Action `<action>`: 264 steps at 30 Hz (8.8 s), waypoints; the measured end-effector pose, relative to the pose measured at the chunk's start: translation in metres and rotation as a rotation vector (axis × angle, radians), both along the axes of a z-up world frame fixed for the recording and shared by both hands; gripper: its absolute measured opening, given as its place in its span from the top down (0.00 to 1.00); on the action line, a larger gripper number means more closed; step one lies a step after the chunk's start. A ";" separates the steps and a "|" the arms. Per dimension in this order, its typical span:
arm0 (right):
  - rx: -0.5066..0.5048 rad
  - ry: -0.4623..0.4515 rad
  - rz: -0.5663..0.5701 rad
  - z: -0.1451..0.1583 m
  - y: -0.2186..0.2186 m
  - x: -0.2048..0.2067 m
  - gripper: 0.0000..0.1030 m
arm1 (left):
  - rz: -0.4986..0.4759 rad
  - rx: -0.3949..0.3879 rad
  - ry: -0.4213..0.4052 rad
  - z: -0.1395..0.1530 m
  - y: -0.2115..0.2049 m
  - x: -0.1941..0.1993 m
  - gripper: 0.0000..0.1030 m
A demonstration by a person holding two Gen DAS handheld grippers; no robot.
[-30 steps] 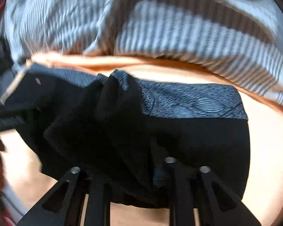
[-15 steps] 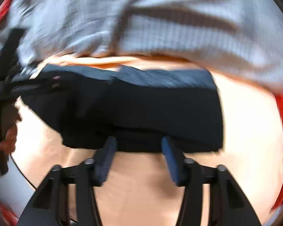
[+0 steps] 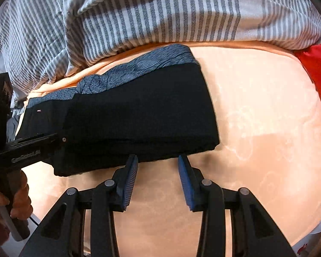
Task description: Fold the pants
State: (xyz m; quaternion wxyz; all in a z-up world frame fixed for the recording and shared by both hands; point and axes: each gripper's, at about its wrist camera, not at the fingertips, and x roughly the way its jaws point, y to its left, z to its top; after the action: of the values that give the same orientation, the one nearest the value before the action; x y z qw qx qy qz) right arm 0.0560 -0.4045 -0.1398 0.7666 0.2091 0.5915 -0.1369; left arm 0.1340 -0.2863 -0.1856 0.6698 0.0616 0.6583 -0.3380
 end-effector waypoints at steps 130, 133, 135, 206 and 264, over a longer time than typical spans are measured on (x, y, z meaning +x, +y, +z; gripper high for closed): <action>0.078 0.143 0.459 -0.017 0.222 0.150 0.45 | 0.949 -0.358 0.109 -0.032 0.323 0.087 0.00; 0.083 0.133 0.470 -0.016 0.224 0.153 0.45 | 0.962 -0.342 0.129 -0.039 0.321 0.090 0.00; 0.082 0.126 0.477 -0.015 0.225 0.154 0.45 | 0.961 -0.313 0.124 -0.039 0.317 0.093 0.00; 0.657 -0.151 0.272 0.091 0.033 0.162 0.84 | -0.134 0.047 -0.606 0.139 -0.014 -0.063 0.75; 0.260 -0.112 0.107 0.012 -0.106 0.148 0.93 | 0.172 0.161 -0.143 0.044 -0.062 -0.014 0.44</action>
State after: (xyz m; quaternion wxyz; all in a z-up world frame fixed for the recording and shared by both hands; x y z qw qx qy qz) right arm 0.2035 -0.5110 -0.1277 0.7710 0.2821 0.5709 -0.0061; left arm 0.1196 -0.3483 -0.1420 0.7345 0.0824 0.6366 -0.2202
